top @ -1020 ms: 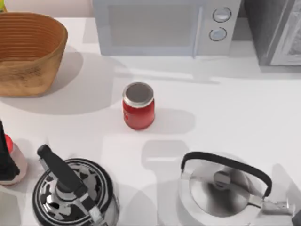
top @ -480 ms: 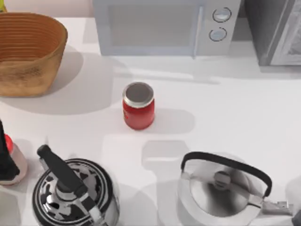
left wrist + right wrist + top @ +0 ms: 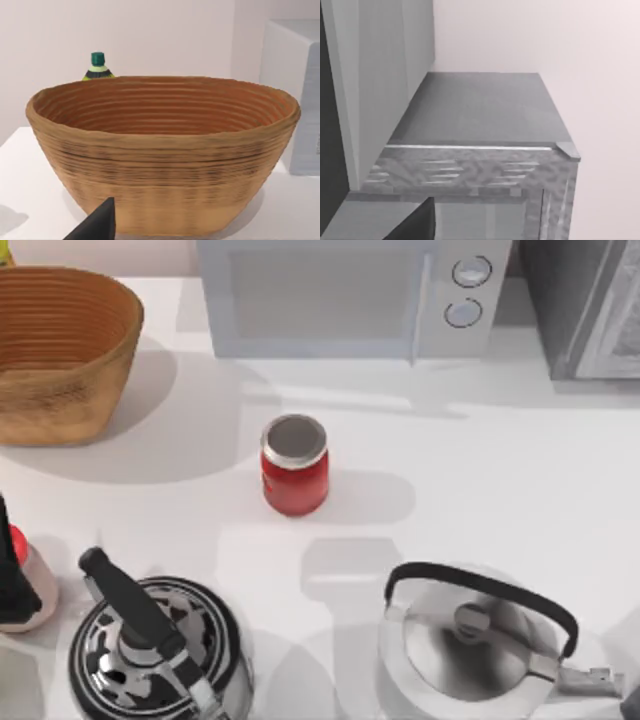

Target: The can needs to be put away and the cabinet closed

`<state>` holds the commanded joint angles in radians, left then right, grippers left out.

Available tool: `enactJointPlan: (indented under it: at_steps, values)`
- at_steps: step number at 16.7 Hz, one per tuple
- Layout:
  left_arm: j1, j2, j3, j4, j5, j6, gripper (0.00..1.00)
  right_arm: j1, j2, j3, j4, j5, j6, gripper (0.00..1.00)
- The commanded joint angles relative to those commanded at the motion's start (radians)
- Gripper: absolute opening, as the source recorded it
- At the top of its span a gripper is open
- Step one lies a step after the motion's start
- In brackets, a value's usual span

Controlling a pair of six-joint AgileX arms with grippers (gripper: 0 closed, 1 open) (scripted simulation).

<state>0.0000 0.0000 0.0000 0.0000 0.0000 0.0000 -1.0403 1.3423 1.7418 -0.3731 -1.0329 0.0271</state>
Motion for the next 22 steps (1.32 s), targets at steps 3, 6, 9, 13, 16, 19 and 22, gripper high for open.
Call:
enactJointPlan:
  at_steps: [3,6,9,13,16,19,22]
  values:
    - [0.000,0.000,0.000,0.000,0.000,0.000,1.00,0.000,0.002,0.007,-0.014,0.000,-0.004,1.00]
    - [0.000,0.000,0.000,0.000,0.000,0.000,1.00,0.004,-0.002,0.005,-0.012,0.000,-0.003,1.00]
    - [0.000,0.000,0.000,0.000,0.000,0.000,1.00,0.035,-0.005,0.012,-0.009,0.032,-0.004,1.00]
    - [0.000,0.000,0.000,0.000,0.000,0.000,1.00,0.212,-0.004,0.040,-0.012,0.205,-0.011,1.00]
    - [0.000,0.000,0.000,0.000,0.000,0.000,1.00,0.415,0.004,0.047,-0.025,0.392,-0.015,1.00]
    - [0.000,0.000,0.000,0.000,0.000,0.000,1.00,0.668,0.012,0.043,-0.045,0.628,-0.016,1.00]
    - [0.000,0.000,0.000,0.000,0.000,0.000,1.00,0.941,0.009,0.032,-0.059,0.902,-0.014,1.00]
